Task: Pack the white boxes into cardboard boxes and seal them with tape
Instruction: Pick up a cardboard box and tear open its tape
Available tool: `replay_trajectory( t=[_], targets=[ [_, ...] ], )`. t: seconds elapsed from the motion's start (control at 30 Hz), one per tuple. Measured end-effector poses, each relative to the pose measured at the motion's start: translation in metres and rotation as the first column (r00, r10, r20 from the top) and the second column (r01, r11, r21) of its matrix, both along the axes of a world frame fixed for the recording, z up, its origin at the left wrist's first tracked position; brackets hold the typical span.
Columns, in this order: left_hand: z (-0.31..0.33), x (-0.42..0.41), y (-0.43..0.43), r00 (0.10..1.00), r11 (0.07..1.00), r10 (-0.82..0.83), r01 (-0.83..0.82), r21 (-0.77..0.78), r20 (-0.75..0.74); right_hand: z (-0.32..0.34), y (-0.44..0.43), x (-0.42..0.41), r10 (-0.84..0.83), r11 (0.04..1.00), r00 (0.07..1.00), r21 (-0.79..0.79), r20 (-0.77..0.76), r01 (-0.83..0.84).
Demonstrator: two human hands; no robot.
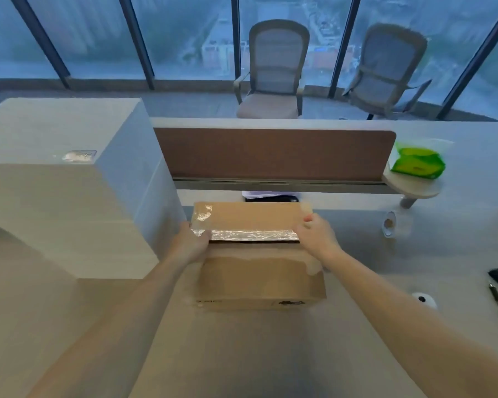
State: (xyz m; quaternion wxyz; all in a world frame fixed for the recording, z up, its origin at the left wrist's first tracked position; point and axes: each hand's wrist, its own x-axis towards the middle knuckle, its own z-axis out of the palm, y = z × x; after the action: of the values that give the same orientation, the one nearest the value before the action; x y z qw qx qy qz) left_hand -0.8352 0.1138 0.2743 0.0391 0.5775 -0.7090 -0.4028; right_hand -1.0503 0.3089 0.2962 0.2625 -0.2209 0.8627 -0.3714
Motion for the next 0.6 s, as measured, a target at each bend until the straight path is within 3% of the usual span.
replay_trajectory(
  t=[0.17,0.27,0.33,0.37,0.43,0.47,0.5,0.53,0.6],
  targets=[
    [-0.023,0.002,-0.008,0.997,1.0,-0.025,0.025,-0.004,0.075,-0.019,-0.013,-0.008,0.05,0.996,0.998,0.077,0.027,-0.052],
    [-0.023,-0.002,-0.018,0.997,0.994,0.021,-0.013,-0.106,0.08,-0.018,-0.02,-0.015,-0.017,0.993,1.0,0.117,0.001,0.017],
    [-0.009,-0.011,-0.027,0.989,0.99,0.109,-0.117,-0.077,-0.101,-0.01,-0.03,-0.027,-0.101,0.993,0.995,0.062,-0.01,0.102],
    [0.0,-0.016,-0.032,0.947,0.979,0.2,-0.201,0.022,-0.25,-0.003,-0.038,-0.034,-0.157,0.988,0.987,0.003,0.016,0.157],
    [0.018,-0.03,-0.044,0.742,0.901,0.424,-0.286,0.327,-0.519,0.015,-0.057,-0.049,-0.278,0.951,0.954,-0.107,0.115,0.291],
    [0.021,-0.035,-0.051,0.668,0.883,0.46,-0.278,0.378,-0.584,0.021,-0.067,-0.055,-0.329,0.923,0.929,-0.152,0.169,0.354],
    [0.023,-0.04,-0.054,0.661,0.91,0.408,-0.238,0.34,-0.629,0.023,-0.075,-0.056,-0.357,0.892,0.911,-0.215,0.208,0.398],
    [0.02,-0.044,-0.057,0.725,0.963,0.267,-0.176,0.204,-0.635,0.024,-0.082,-0.054,-0.353,0.874,0.914,-0.28,0.199,0.398],
    [0.0,-0.046,-0.065,0.887,0.982,-0.135,0.059,-0.182,-0.441,0.012,-0.088,-0.045,-0.245,0.915,0.969,-0.337,-0.022,0.223]
  ],
)
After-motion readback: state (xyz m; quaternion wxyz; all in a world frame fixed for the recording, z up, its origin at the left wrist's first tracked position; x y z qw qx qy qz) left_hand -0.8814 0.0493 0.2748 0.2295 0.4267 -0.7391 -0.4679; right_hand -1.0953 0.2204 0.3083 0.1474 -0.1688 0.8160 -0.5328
